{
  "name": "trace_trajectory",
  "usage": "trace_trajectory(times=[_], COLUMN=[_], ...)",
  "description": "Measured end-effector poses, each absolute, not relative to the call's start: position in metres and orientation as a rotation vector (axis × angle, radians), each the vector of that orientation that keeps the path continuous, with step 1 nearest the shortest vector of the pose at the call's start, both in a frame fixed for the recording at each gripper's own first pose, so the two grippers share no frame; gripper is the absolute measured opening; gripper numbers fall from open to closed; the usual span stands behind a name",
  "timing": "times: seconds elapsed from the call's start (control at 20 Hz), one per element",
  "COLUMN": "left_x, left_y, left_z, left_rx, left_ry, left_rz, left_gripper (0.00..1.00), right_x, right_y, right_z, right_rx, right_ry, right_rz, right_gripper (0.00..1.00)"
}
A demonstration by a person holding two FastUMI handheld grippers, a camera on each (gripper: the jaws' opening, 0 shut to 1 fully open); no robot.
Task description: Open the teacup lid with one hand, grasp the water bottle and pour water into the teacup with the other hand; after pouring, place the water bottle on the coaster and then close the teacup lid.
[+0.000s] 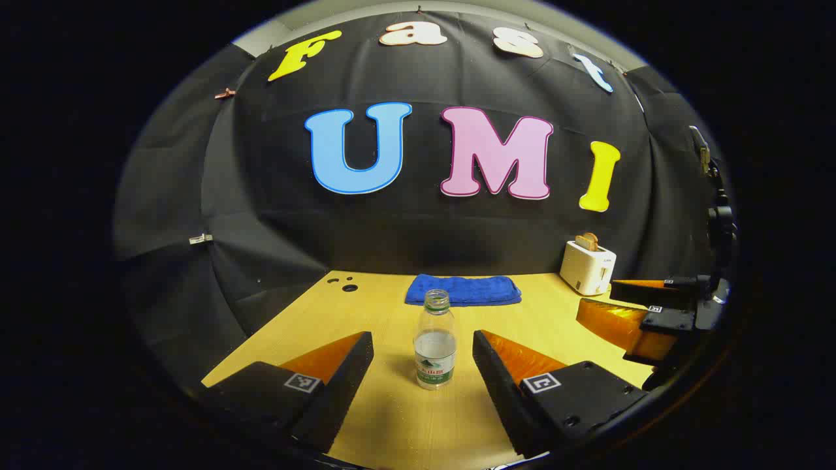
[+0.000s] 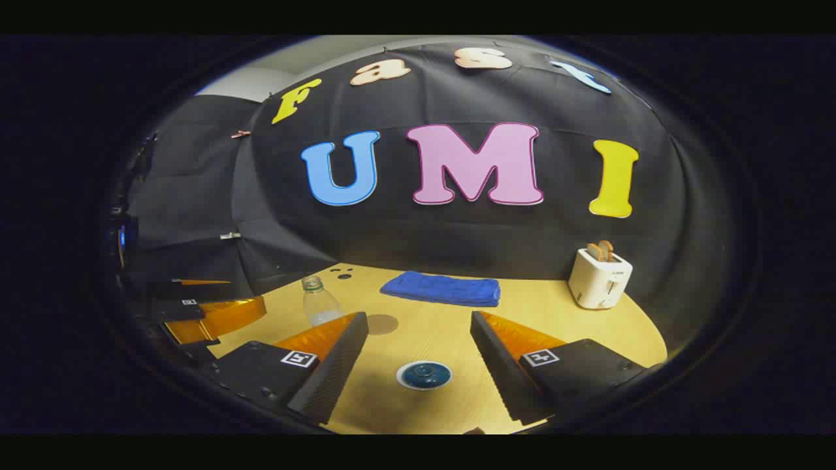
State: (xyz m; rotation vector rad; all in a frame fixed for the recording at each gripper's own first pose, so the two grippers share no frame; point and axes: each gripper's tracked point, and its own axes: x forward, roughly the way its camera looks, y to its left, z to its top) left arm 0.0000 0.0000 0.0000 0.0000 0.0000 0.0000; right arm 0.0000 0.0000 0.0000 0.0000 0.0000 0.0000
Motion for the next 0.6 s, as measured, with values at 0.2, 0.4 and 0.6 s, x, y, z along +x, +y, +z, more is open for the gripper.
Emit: trace_trajectory(times=[0.2, 0.4, 0.6], left_x=[0.005, 0.007, 0.013], left_y=[-0.004, -0.005, -0.006], left_z=[-0.021, -0.026, -0.024], left_rx=[-0.097, -0.092, -0.054], left_ry=[0.056, 0.066, 0.066], left_rz=[0.006, 0.024, 0.004], left_gripper=[0.97, 0.96, 0.96], right_x=[0.006, 0.013, 0.017], right_y=[0.005, 0.005, 0.004], right_z=[-0.013, -0.016, -0.022], right_rx=[-0.015, -0.015, -0.007], right_ry=[0.036, 0.046, 0.06], right_rz=[0.029, 0.043, 0.048], right_gripper=[0.98, 0.98, 0.98])
